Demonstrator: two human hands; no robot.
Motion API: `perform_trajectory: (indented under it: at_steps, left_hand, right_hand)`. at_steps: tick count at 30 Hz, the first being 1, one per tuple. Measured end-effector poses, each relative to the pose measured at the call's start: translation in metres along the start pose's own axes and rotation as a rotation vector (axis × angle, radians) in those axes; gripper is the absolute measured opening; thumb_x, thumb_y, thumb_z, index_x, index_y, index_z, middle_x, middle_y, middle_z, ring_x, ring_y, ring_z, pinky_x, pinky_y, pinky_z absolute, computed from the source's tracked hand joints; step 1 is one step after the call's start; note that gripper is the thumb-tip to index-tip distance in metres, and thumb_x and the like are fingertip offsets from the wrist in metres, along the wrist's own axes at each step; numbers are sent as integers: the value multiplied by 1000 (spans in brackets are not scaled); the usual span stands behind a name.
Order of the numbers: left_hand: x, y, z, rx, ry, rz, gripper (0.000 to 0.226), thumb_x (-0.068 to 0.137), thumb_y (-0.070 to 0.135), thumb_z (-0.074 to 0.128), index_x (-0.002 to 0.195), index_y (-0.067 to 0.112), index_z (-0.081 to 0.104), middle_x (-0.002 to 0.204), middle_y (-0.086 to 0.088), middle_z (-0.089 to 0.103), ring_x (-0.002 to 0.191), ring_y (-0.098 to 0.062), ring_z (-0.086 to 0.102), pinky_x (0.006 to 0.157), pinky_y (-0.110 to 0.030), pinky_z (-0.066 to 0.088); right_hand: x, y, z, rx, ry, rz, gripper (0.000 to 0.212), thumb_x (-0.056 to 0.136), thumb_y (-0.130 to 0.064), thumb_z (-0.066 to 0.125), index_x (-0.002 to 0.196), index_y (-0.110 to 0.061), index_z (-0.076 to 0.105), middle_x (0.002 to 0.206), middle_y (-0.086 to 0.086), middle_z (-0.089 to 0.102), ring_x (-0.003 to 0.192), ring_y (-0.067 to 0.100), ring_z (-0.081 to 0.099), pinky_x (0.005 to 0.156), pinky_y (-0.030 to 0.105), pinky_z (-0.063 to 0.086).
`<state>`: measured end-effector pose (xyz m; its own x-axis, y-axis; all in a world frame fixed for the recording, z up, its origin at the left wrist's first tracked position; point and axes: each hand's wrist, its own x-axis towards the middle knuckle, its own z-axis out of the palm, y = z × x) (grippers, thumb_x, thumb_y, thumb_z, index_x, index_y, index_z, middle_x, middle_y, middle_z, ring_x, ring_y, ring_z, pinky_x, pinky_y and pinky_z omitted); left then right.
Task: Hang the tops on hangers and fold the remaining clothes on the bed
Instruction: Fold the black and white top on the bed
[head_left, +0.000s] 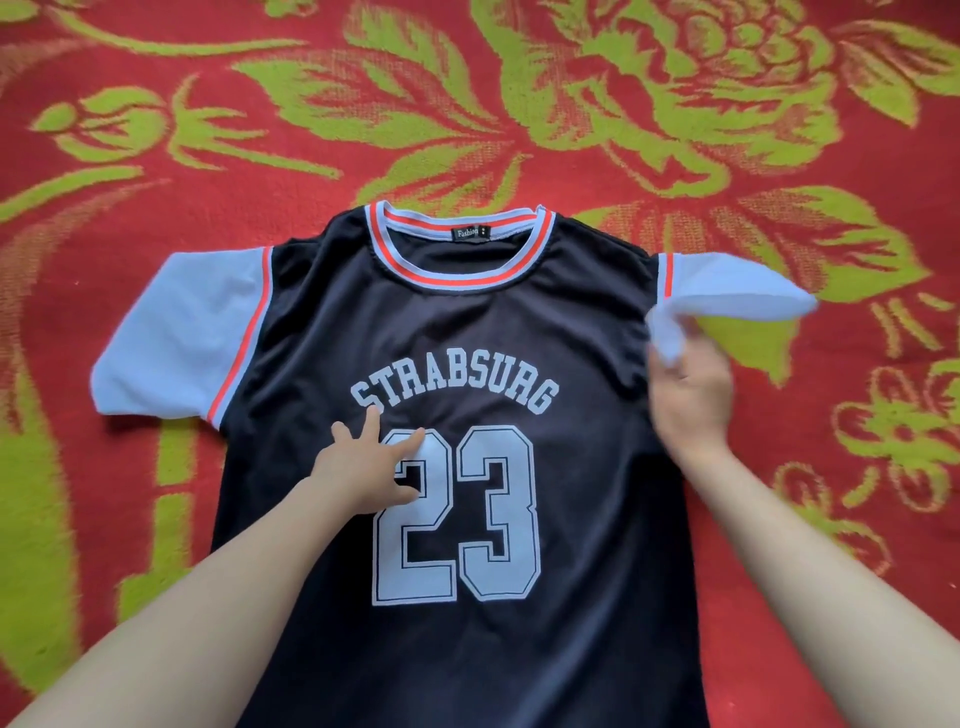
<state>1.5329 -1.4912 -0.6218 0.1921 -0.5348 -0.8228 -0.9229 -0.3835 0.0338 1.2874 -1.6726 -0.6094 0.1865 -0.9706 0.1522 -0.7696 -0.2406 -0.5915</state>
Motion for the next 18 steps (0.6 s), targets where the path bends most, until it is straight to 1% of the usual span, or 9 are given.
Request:
perform_trajectory:
  at_steps: [1,3,5,6,7,9,13,16,18]
  left_hand:
    - [0,-1,-2,-3,-6,4,70,88,54,47,143,54,3,157,-7,-14,138,-43,8,97,-40,40]
    - [-1,-3,-5,-10,-22,7,70,88,54,46,143,54,3,157,-7,-13,137,-42,10,96,-38,40]
    - [-1,-4,-6,-14,-35,9,69,88,54,46,143,55,4,157,-7,-13,137,-41,12,96,-37,39]
    - [-1,-4,-7,-15,-42,11,69,88,54,46,142,55,4,157,-7,-13,137,-41,12,96,-38,39]
    - [-2,-5,-7,-20,-44,13,69,87,54,46,142,55,4,157,-7,-13,137,-41,11,97,-38,38]
    - [-1,-6,-6,-41,-38,26,68,87,54,46,142,56,5,158,-4,-13,138,-39,8,97,-38,37]
    - [-3,-21,3,-186,-20,54,65,89,51,47,142,54,10,157,6,-13,142,-32,-5,107,-40,28]
    - [-6,-40,17,-343,174,105,58,89,47,45,144,44,25,158,8,6,142,-25,9,109,-38,24]
    - [-9,-56,25,-433,493,94,55,84,45,40,135,26,50,149,-6,35,133,-30,33,103,-46,31]
  right_hand:
    - [-14,-5,11,-70,-147,-233,41,79,-27,43,100,-4,69,105,29,64,96,46,61,78,36,46]
    - [-37,1,35,-325,-409,-556,49,75,-38,43,117,-20,61,123,26,58,111,50,55,86,54,47]
    - [-51,-1,41,-513,-763,-491,78,73,-65,27,139,-25,43,145,24,35,133,45,34,96,66,35]
    - [-54,0,42,-558,-869,-425,93,68,-77,14,146,-28,30,153,21,19,141,40,17,105,65,24]
    - [-57,2,42,-576,-894,-366,105,61,-85,-2,149,-31,19,157,17,5,145,35,2,111,61,13]
    - [-56,-3,41,-591,-835,-302,113,55,-85,-22,149,-32,11,157,13,-6,145,31,-9,113,54,5]
    - [-49,-6,44,-723,-913,-232,99,58,-70,-16,149,-35,1,156,12,-16,143,28,-17,114,51,3]
    - [-46,-9,48,-723,-831,-236,90,75,-70,-10,149,-29,19,156,20,6,143,32,0,110,58,17]
    - [-46,-19,55,-678,-736,-243,76,90,-65,-2,142,-24,35,147,26,31,135,37,20,97,64,34]
